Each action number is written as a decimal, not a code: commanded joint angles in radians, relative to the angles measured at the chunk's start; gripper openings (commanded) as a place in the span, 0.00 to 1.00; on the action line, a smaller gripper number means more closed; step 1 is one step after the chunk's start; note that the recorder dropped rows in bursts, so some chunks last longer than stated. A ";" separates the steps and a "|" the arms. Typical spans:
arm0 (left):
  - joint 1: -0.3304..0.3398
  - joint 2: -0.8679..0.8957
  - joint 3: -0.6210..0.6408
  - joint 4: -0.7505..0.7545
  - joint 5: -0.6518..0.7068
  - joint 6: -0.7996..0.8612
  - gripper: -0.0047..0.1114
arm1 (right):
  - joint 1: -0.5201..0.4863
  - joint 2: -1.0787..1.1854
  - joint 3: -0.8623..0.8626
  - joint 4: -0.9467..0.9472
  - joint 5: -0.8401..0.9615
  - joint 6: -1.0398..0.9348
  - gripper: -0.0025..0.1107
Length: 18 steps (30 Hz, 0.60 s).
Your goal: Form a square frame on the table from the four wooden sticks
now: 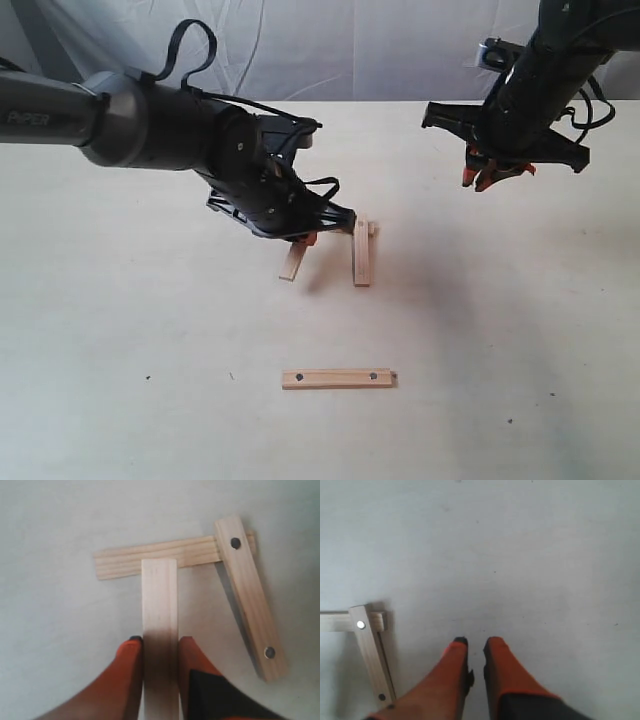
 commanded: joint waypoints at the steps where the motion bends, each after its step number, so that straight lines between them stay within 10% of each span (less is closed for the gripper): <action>1: -0.002 0.040 -0.044 0.139 0.015 -0.127 0.04 | -0.004 -0.009 -0.001 -0.015 -0.014 -0.035 0.15; 18: -0.002 0.093 -0.045 0.161 -0.015 -0.137 0.04 | -0.004 -0.006 -0.001 -0.022 -0.019 -0.035 0.15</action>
